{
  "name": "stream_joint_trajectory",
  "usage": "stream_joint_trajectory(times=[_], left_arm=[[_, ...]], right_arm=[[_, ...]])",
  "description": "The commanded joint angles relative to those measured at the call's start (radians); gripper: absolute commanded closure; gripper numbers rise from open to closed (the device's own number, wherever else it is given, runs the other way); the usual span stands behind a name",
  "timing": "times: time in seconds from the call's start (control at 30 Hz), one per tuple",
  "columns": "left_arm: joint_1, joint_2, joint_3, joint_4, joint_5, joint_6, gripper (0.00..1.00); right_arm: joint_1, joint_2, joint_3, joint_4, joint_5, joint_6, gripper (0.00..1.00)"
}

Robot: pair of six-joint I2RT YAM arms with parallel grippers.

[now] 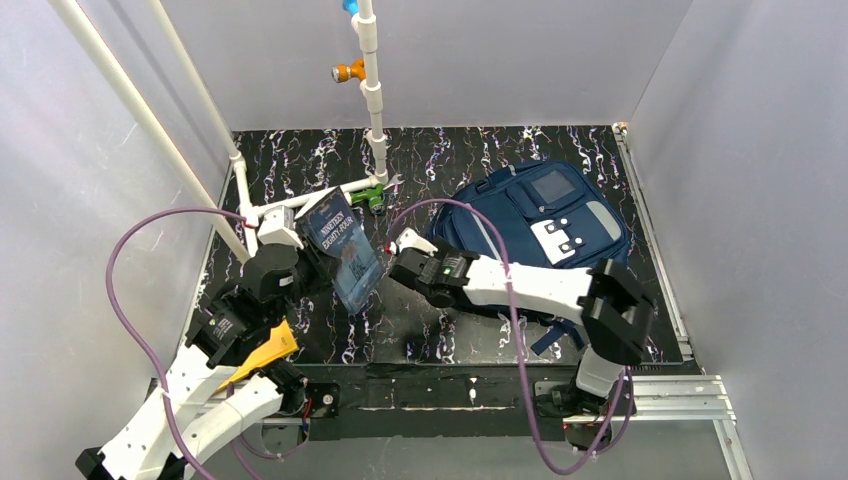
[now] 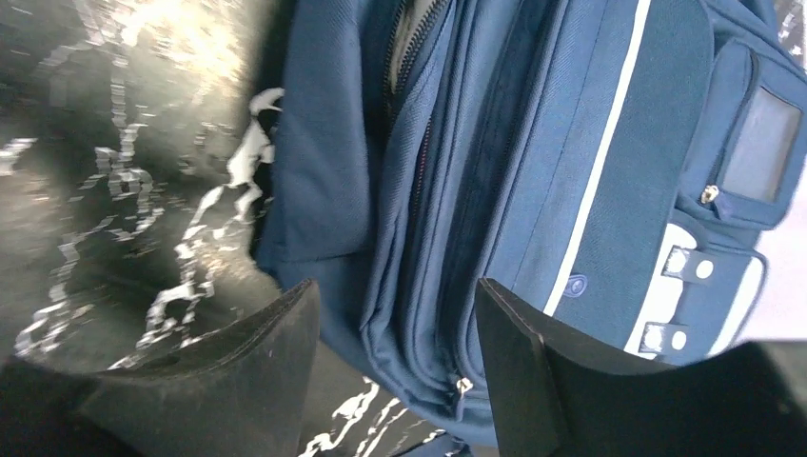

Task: Pack the student bag
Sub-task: Place the book in the student bag.

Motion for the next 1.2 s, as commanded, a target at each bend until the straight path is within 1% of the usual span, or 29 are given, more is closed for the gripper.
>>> stream_joint_trajectory(times=[0.0, 0.07, 0.1, 0.13, 0.4, 0.57, 0.67, 0.83, 0.97, 1.07, 1.17], left_arm=[[0.003, -0.013, 0.003, 0.072, 0.012, -0.019, 1.0], [0.003, -0.01, 0.0, 0.072, 0.025, -0.027, 1.0], [0.003, -0.009, -0.002, 0.075, 0.032, -0.032, 1.0], [0.003, -0.008, -0.005, 0.075, 0.04, -0.037, 1.0], [0.003, -0.022, -0.041, 0.083, 0.074, -0.072, 1.0], [0.003, -0.02, -0.048, 0.085, 0.084, -0.078, 1.0], [0.003, -0.018, -0.05, 0.088, 0.082, -0.077, 1.0], [0.003, -0.013, -0.053, 0.089, 0.09, -0.08, 1.0], [0.003, -0.015, -0.061, 0.089, 0.092, -0.083, 1.0], [0.003, -0.011, -0.066, 0.093, 0.096, -0.092, 1.0], [0.003, -0.006, -0.062, 0.098, 0.11, -0.093, 1.0]], right_arm=[[-0.019, 0.065, 0.087, -0.046, 0.146, -0.035, 0.37], [-0.021, 0.071, 0.091, 0.02, 0.123, -0.04, 0.51], [-0.025, 0.07, 0.087, 0.052, 0.103, -0.051, 0.53], [-0.032, 0.071, 0.085, 0.08, 0.084, -0.06, 0.53], [-0.105, 0.11, 0.102, 0.149, 0.0, -0.039, 0.56], [-0.12, 0.148, 0.123, 0.162, -0.015, -0.045, 0.62], [-0.12, 0.17, 0.134, 0.159, -0.024, -0.042, 0.64], [-0.12, 0.178, 0.133, 0.153, -0.034, -0.021, 0.63], [-0.121, 0.154, 0.115, 0.177, -0.085, -0.02, 0.61], [-0.127, 0.16, 0.091, 0.194, -0.07, -0.021, 0.61], [-0.141, 0.181, 0.071, 0.2, -0.018, -0.019, 0.66]])
